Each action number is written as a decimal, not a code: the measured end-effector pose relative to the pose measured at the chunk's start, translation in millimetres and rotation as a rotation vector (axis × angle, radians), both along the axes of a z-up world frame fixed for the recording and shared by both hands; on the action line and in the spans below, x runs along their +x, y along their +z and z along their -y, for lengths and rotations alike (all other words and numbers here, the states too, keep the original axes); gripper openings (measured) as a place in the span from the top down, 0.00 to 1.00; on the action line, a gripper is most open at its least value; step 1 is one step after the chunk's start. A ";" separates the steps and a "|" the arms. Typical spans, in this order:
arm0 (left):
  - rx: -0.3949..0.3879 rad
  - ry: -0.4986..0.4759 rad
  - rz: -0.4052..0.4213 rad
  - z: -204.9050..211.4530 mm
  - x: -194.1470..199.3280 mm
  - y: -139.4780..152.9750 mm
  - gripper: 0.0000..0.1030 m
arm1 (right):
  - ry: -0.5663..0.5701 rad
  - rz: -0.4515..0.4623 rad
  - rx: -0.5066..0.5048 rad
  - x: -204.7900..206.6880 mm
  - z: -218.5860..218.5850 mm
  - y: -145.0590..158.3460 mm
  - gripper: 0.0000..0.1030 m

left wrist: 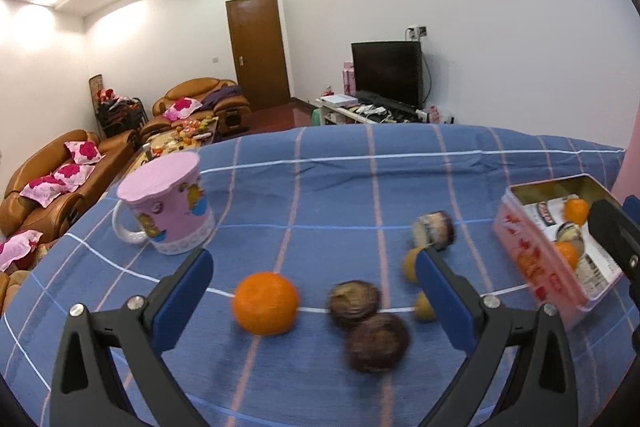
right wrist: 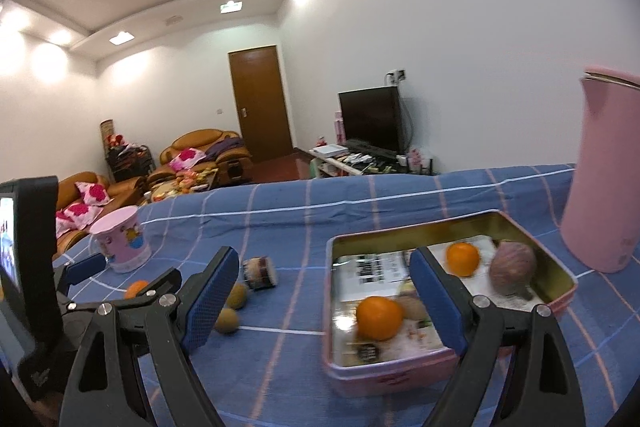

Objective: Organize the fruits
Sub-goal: 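Grasp a dark round fruit with the right tool while the left tool grasps an orange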

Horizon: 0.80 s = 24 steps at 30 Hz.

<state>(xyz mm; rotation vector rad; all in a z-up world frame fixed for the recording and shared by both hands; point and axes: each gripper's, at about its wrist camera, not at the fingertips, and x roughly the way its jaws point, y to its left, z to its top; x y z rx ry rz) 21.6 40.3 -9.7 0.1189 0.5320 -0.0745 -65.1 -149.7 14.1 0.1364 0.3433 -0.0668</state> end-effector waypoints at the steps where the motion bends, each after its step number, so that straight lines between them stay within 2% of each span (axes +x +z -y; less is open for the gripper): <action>1: 0.002 0.007 -0.007 -7.9 3.1 -0.8 0.00 | 0.007 -0.005 -0.004 1.5 -5.0 -0.3 0.14; 6: 0.034 0.054 -0.041 -38.5 18.2 -3.6 0.00 | 0.062 -0.038 0.006 11.8 -22.4 -4.0 0.14; 10: -0.015 0.103 -0.072 -73.8 29.7 -1.6 0.00 | 0.123 -0.093 0.011 21.4 -38.9 -8.1 0.14; 15: -0.044 0.167 -0.081 -105.7 37.4 0.4 0.00 | 0.269 -0.197 0.063 37.2 -59.8 -18.8 0.14; 19: -0.113 0.161 -0.096 -119.8 39.2 2.4 0.00 | 0.366 -0.306 0.106 51.5 -80.6 -32.2 0.24; 23: -0.092 0.157 -0.105 -115.5 40.8 0.5 0.00 | 0.386 -0.398 0.090 68.7 -98.1 -45.0 0.30; 24: -0.088 0.152 -0.108 -113.9 40.9 -0.1 0.00 | 0.389 -0.430 0.094 74.8 -101.8 -49.6 0.35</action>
